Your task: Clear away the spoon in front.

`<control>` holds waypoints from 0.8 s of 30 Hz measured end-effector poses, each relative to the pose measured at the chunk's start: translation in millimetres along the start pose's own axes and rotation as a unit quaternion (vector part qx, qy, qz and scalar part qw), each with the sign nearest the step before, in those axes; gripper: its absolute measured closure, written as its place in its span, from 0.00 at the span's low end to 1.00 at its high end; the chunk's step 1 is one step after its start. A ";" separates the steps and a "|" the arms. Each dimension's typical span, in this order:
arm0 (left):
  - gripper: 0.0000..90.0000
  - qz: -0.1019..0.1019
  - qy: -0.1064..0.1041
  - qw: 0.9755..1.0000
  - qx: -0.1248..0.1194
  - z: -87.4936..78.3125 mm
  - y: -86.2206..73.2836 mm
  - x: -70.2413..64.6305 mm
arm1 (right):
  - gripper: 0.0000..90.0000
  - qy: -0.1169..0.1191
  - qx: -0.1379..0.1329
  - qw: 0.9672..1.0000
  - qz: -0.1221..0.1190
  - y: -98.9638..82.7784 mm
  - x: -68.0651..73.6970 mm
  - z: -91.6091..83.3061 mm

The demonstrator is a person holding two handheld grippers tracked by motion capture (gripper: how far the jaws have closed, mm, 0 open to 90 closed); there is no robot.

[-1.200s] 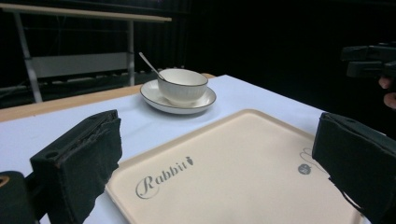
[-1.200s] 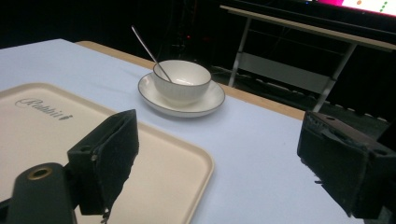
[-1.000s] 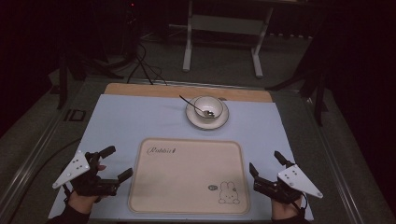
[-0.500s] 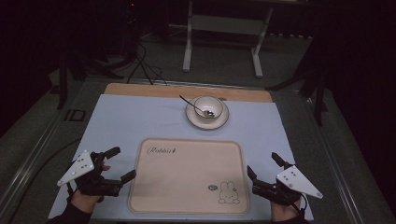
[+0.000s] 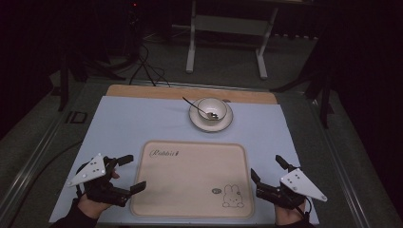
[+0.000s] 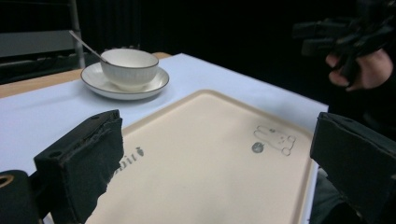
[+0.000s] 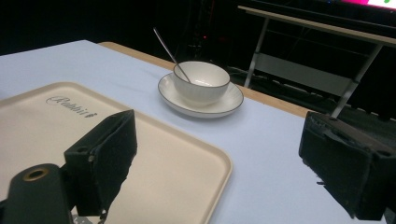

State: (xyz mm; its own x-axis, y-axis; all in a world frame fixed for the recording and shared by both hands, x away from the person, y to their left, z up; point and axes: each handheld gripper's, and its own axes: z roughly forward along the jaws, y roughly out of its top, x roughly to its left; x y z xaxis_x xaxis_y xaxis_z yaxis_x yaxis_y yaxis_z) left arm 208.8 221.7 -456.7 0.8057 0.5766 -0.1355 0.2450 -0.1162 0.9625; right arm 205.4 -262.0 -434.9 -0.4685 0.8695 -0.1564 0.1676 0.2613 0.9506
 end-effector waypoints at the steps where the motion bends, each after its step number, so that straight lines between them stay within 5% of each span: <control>1: 0.03 0.002 0.004 1.000 0.004 1.3 1.0 -0.6 | 0.13 0.001 0.000 1.000 0.000 0.0 -0.1 0.1; 10: 0.04 0.014 -0.021 0.999 0.037 10.7 15.2 -5.6 | 0.13 0.002 0.001 1.000 0.001 0.4 1.8 0.5; 24: 0.07 0.019 -0.023 0.999 0.039 26.0 47.6 1.7 | 0.13 0.003 0.005 1.000 0.006 0.2 1.4 1.1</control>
State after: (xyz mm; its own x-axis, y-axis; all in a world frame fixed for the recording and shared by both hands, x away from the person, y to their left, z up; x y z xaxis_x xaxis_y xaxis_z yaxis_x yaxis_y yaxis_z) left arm 235.8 196.2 -417.3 0.8386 0.5331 -0.1122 0.2544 -0.2011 0.9460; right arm 205.8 -260.3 -435.3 -0.4714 0.8703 -0.1427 0.1829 0.2547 0.9495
